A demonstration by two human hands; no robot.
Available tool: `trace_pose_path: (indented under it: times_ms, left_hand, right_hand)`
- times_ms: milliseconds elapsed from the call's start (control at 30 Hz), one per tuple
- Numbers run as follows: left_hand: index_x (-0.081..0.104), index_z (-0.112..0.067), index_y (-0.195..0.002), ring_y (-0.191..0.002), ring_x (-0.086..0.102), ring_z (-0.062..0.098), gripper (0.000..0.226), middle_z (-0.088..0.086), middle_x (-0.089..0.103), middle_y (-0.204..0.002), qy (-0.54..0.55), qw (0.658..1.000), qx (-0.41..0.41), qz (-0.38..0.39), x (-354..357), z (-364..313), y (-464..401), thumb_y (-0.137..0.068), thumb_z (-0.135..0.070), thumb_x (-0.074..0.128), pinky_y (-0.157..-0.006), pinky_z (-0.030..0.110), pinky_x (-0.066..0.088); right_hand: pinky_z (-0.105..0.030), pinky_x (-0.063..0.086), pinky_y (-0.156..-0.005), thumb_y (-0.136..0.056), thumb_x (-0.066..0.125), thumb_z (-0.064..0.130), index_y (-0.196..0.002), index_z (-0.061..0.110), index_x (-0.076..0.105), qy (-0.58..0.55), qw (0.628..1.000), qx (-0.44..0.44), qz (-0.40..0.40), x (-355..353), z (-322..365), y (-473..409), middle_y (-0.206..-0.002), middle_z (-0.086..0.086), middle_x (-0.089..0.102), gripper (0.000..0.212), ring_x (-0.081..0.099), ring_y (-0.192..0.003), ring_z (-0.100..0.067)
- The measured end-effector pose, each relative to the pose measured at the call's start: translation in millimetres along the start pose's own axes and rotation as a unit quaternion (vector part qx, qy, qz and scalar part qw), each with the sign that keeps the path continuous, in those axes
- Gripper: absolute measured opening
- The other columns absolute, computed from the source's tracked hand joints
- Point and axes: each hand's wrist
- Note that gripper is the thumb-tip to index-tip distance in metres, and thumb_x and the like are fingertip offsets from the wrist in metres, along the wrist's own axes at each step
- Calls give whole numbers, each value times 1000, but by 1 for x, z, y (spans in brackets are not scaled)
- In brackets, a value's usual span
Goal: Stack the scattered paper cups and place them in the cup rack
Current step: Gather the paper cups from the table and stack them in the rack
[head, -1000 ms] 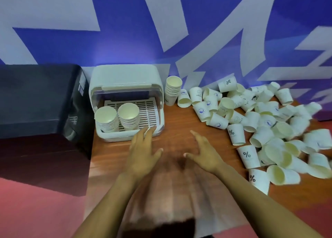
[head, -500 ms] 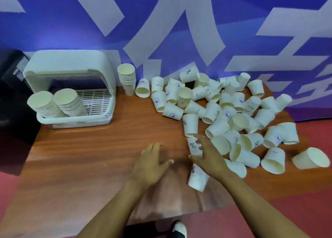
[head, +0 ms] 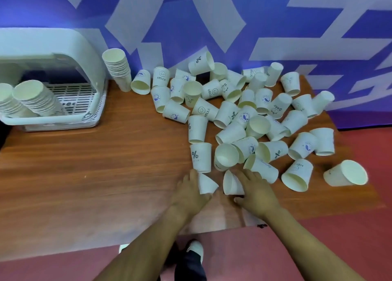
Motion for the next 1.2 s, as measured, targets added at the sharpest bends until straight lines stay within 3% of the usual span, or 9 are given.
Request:
trace_pose_path:
  times_ms: [233,433,567,767,867,933,1100,1200]
  left_hand:
    - [24,-28,-137,-115,50,23,77,3,45,-133,8,1000,-3,29,-6,3,6,-74,-38,68,-96,40,46]
    - [24,-31,-139,-118,46,21,79,-2,45,-134,-12,999,29,-24,-37,18,18,-74,-50,64,-96,41,44]
    - [30,-27,-134,-108,51,23,71,-1,47,-125,5,996,17,-83,-79,25,30,-76,-49,65,-86,38,47]
    - [28,-25,-133,-110,53,21,73,-1,48,-131,51,981,28,-187,-168,58,38,-75,-36,71,-81,31,44]
    - [25,-22,-140,-121,48,23,85,3,38,-140,75,974,35,-213,-210,84,41,-72,-30,74,-88,26,38]
    - [27,-20,-142,-125,44,24,87,5,37,-139,65,973,40,-218,-241,106,44,-71,-28,76,-91,25,36]
    - [42,-24,-118,-107,52,20,71,-1,50,-114,68,967,43,-242,-324,169,45,-58,-33,78,-86,34,48]
    - [39,-29,-112,-104,54,18,68,-4,52,-112,87,965,40,-244,-360,204,48,-55,-35,75,-84,38,50]
  right_hand:
    - [-34,34,-89,-82,57,40,-143,30,27,-6,1000,-10,-13,0,-1,-5,-137,6,42,69,41,-119,-21]
    - [-33,42,-87,-72,62,53,-140,30,32,-119,991,-52,-14,-19,25,-7,-125,6,49,78,49,-113,-18]
    - [-34,43,-91,-72,67,51,-143,31,29,-142,985,-95,-8,-45,74,-28,-125,4,50,83,48,-114,-16]
    - [-32,42,-93,-74,70,47,-139,30,36,-211,974,-76,-44,-74,138,-55,-124,7,48,76,48,-112,-12]
    - [-29,42,-85,-73,69,48,-134,30,39,-216,973,-58,-60,-83,174,-70,-123,11,49,70,51,-108,-10]
    - [-31,45,-88,-71,70,47,-131,28,41,-235,968,-54,-67,-90,208,-81,-122,10,52,69,52,-108,-10]
    - [-25,47,-78,-68,72,44,-118,30,43,-264,957,-85,-83,-98,310,-112,-109,11,57,60,56,-93,-6]
    - [-24,45,-82,-68,73,42,-125,30,41,-271,953,-102,-91,-95,368,-127,-115,14,53,66,54,-102,-5]
Point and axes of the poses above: each hand's wrist, its own y-axis away from the middle knuckle, its own x-axis out of the palm, z = x × y
